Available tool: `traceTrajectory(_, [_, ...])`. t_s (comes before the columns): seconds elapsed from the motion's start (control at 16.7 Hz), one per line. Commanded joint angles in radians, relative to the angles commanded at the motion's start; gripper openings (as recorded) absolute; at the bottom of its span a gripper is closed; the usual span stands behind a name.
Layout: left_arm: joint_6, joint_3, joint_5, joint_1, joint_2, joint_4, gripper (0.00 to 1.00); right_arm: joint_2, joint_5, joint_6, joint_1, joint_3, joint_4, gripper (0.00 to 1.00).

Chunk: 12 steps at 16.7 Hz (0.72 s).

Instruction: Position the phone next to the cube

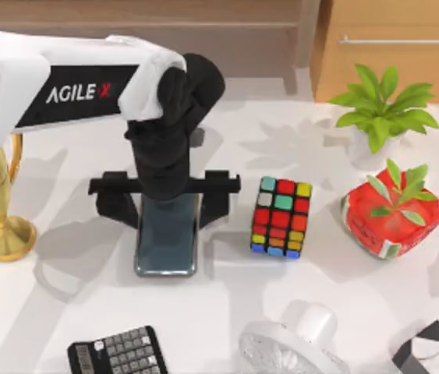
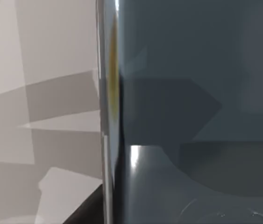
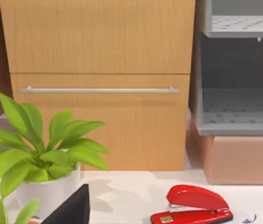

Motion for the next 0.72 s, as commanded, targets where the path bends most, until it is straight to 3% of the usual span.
traceTrajectory(0.72, [0.000, 0.000, 0.000, 0.000, 0.000, 0.000, 0.98, 0.000, 0.000, 0.000, 0.000, 0.000, 0.000, 1.00])
